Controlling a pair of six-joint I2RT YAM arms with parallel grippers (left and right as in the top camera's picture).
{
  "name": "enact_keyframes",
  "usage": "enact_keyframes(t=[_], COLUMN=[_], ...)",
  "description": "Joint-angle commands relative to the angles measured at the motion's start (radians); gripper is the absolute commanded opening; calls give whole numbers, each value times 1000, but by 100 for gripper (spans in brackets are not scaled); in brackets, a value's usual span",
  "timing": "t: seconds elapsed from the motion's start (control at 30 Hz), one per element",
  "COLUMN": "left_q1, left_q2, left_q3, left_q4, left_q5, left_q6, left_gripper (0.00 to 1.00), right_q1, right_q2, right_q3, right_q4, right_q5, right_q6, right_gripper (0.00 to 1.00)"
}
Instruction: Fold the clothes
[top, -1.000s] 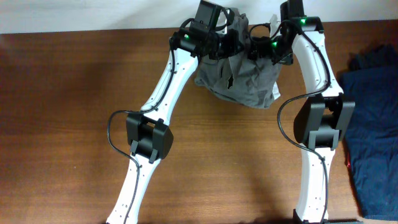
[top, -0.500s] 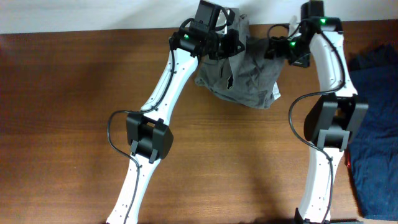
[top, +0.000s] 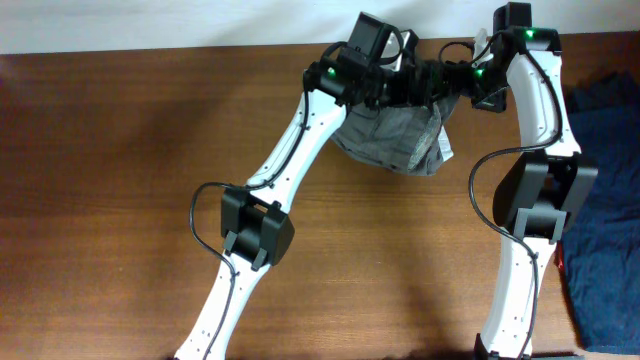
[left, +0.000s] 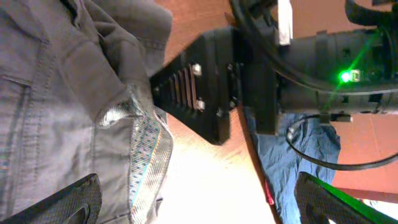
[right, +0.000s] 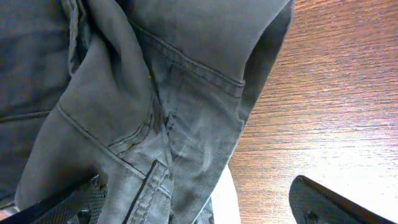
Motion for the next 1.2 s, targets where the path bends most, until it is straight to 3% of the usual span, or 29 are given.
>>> enact_keyframes(t=[0.0,0.2,0.47,0.57,0.8,1.17], left_q1=[48,168,406,471,542,547], left_q2=[-45,-72,-77,-77,-77,-77], left_q3=[-8,-4,-4,-4,-5,-5], left_q4=[14,23,-53,-116,-245,-281], left_q5=[14,13,6,6,4,-78], left_q6=[31,50,19,19,36,50], left_gripper=[98,99,99,99,99,99], right_q1=[-16,-60,19,93,247,287], right_q2=[-48,-116,-128,-122,-67,-17], right_q3=[59,119,117,117,117,116], right_q4=[-20,-61,-93,-65,-21,-26], right_q5=[-6,-26,-202,-89,300,332], right_q6=[0,-3,-171,-173,9,88], right_gripper=[99,99,100,100,99,99])
